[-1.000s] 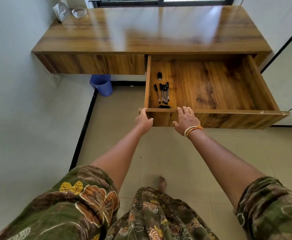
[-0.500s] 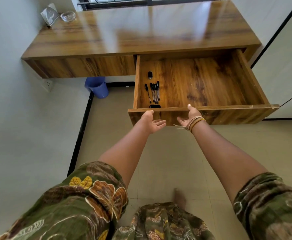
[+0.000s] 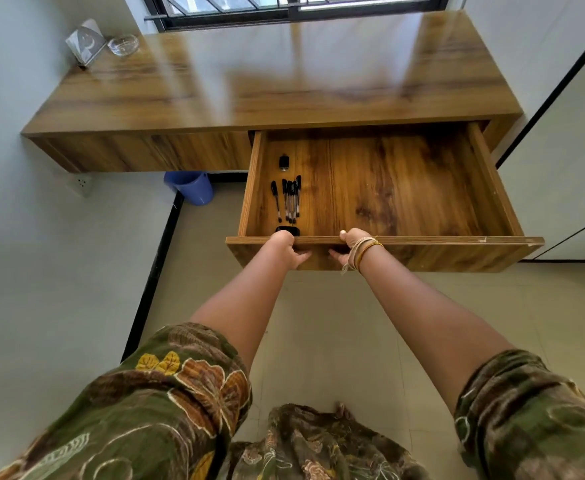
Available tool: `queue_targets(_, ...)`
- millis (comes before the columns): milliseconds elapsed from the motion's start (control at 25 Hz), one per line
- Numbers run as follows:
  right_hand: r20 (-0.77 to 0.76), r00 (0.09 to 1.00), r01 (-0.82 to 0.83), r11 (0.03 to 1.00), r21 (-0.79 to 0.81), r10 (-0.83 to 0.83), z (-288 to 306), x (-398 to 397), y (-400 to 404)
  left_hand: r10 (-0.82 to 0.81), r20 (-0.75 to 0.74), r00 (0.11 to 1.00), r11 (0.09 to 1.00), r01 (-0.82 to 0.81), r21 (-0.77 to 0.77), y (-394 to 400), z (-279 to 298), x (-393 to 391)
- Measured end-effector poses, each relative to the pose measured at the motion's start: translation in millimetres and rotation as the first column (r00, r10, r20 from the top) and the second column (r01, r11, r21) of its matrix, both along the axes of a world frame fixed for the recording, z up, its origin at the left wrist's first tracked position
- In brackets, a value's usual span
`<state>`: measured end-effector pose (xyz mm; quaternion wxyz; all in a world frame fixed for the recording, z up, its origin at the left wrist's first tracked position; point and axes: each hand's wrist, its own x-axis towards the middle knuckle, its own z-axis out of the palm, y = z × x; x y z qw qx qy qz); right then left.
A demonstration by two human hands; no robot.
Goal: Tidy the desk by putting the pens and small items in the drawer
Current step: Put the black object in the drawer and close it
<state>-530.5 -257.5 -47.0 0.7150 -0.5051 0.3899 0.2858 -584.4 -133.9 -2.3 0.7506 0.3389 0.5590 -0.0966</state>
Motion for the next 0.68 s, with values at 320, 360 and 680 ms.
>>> queue_targets(320, 0.043, 0.999, -0.025, 1.000, -0.001, 0.025, -0.3, 75.6, 18.6, -0.062, 0.028, 0.998, 0.995, 0.060, 0.076, 18.6, 0.1, 72.6)
queue_targets(360, 0.050, 0.998, -0.025, 1.000, 0.002, 0.025, 0.2, 87.8, 21.1, -0.065, 0.037, 0.997, 0.995, 0.062, 0.073, 23.1, -0.8, 84.3)
queue_targets(680, 0.068, 0.997, 0.026, 0.994, 0.110, -0.033, 10.9, 183.2, 40.0, -0.075, 0.132, 0.988, 0.996, 0.068, 0.050, 55.0, 6.7, 181.6)
